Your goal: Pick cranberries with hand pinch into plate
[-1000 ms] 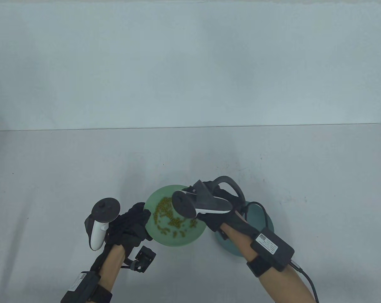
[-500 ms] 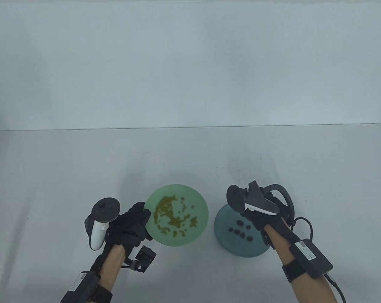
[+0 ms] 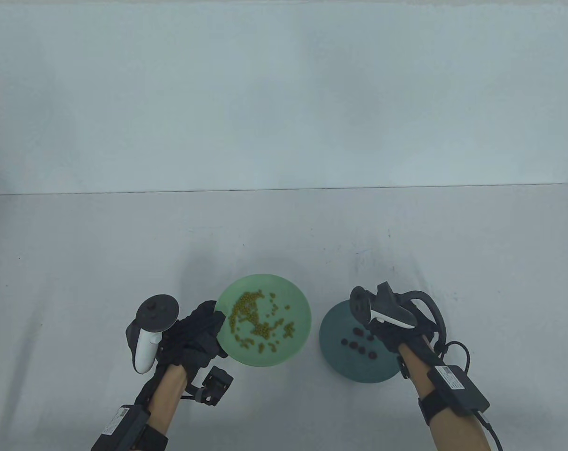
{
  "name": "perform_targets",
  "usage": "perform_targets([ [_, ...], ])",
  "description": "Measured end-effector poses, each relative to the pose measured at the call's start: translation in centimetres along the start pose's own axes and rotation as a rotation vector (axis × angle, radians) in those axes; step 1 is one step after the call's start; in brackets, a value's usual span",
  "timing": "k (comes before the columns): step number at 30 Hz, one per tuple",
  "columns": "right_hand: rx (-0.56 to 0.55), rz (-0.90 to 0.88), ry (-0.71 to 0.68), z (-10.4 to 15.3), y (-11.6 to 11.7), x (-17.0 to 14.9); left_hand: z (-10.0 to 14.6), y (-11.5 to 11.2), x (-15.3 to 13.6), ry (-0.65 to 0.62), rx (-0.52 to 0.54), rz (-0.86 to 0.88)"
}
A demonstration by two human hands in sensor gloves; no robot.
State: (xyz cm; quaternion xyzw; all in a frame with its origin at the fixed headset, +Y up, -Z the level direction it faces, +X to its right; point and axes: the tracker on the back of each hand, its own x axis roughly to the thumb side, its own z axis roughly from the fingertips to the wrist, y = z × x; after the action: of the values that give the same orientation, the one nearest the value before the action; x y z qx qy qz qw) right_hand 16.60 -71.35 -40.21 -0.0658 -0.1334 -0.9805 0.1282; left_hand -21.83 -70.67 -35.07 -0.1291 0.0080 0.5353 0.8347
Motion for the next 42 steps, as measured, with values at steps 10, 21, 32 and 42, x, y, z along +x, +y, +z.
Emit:
perform_targets([
  [10,0.027,0.009,0.002,-0.7,0.7,0.5,0.0,0.0,0.0,0.001,-0.002,0.0],
  [21,-0.111,-0.038,-0.013,2.4,-3.7,-0.9,0.1,-0.1,0.0,0.003,-0.008,0.01],
  [32,-0.341,-0.135,-0.195,10.2,-6.0,-1.1,0.1,0.2,-0.2,0.013,-0.003,0.041],
  [42,-0.431,-0.154,-0.294,12.6,-3.7,-0.9,-0.2,0.4,-0.9,0.047,0.006,0.038],
])
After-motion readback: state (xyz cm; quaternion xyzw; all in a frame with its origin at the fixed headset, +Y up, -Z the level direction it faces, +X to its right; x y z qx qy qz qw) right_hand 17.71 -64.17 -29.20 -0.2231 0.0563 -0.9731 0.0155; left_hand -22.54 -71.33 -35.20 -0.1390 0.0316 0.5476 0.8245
